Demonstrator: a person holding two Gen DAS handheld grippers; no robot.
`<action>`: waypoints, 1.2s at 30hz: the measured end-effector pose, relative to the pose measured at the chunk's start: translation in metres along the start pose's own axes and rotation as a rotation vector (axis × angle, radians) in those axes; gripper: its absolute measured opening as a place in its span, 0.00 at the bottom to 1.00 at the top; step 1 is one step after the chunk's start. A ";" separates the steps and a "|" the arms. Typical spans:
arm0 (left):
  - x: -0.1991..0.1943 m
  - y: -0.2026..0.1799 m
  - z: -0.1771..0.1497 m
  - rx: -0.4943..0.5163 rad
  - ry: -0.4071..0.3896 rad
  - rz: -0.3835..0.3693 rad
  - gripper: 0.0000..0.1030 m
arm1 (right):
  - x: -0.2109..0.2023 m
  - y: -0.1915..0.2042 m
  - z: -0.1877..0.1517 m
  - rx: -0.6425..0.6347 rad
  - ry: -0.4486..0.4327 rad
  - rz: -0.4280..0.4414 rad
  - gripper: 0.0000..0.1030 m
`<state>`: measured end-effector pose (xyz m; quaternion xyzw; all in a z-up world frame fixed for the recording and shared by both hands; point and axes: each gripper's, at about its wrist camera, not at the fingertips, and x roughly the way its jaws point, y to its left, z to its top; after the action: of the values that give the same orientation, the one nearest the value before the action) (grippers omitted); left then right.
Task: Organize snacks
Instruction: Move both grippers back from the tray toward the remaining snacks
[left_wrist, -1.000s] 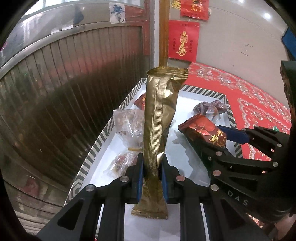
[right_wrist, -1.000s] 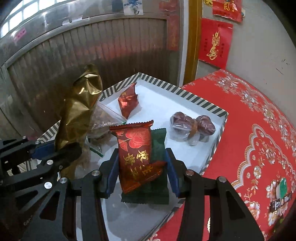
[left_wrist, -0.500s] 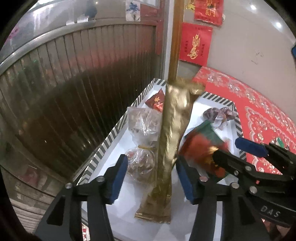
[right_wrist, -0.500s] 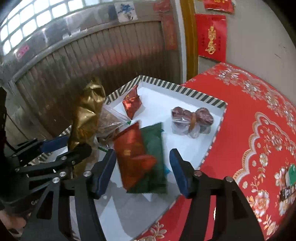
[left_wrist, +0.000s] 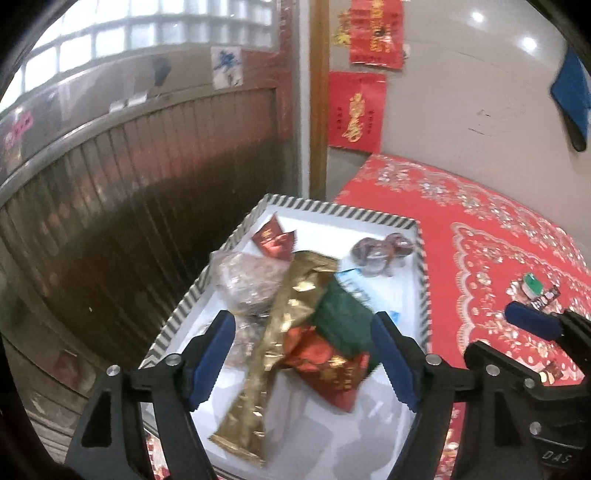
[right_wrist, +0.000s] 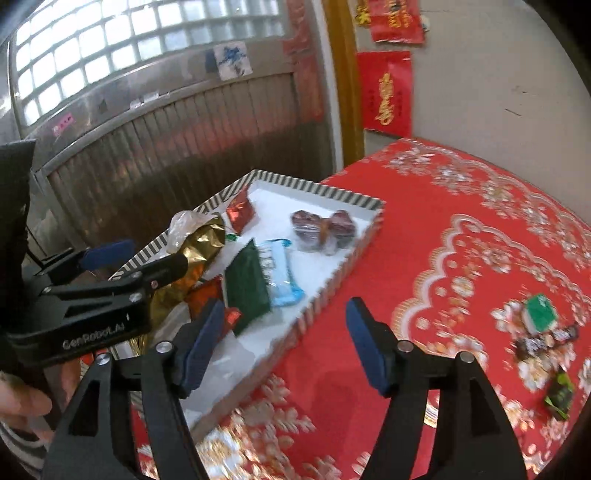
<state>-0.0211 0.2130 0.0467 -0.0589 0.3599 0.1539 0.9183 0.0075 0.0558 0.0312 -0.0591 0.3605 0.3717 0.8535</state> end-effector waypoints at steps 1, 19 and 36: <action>-0.001 -0.006 0.000 0.008 0.000 -0.011 0.76 | -0.004 -0.004 -0.002 0.003 0.000 -0.016 0.70; -0.016 -0.133 -0.015 0.237 0.008 -0.146 0.77 | -0.111 -0.113 -0.061 0.108 0.000 -0.282 0.77; -0.016 -0.249 -0.054 0.495 0.143 -0.376 0.77 | -0.188 -0.205 -0.116 0.318 -0.057 -0.347 0.79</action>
<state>0.0144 -0.0384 0.0174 0.0901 0.4329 -0.1153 0.8895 -0.0075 -0.2449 0.0362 0.0257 0.3749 0.1595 0.9129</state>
